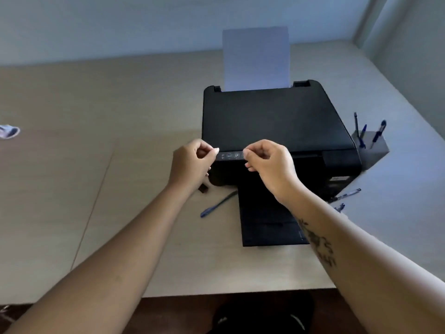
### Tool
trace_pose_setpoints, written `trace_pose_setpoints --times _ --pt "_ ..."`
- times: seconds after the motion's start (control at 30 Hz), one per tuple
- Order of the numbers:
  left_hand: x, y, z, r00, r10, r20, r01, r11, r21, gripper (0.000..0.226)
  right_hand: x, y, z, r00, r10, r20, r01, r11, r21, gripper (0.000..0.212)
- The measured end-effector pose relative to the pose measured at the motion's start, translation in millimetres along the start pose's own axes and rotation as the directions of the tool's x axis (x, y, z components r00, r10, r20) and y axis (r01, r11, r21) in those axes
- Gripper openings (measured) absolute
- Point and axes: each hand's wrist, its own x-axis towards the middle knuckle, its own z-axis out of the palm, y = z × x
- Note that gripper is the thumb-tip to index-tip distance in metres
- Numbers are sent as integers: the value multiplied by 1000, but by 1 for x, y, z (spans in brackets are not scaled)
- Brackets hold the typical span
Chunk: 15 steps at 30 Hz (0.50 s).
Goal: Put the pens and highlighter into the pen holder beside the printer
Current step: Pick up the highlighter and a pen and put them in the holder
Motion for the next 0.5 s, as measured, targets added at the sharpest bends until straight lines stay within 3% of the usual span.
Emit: trace_pose_setpoints --times 0.1,0.27,0.4,0.5 --pt "0 -43 -15 995 -84 -46 85 996 14 15 -11 9 35 996 -10 86 17 997 -74 6" --pt "-2 -101 -11 980 -191 -46 195 977 84 16 -28 41 73 980 -31 196 98 934 -344 14" --pt "2 -135 2 987 -107 121 65 950 307 36 -32 77 91 929 88 359 178 744 -643 24" --pt "13 -161 5 966 -13 259 -121 862 493 46 -30 95 100 887 131 443 287 594 -752 32"
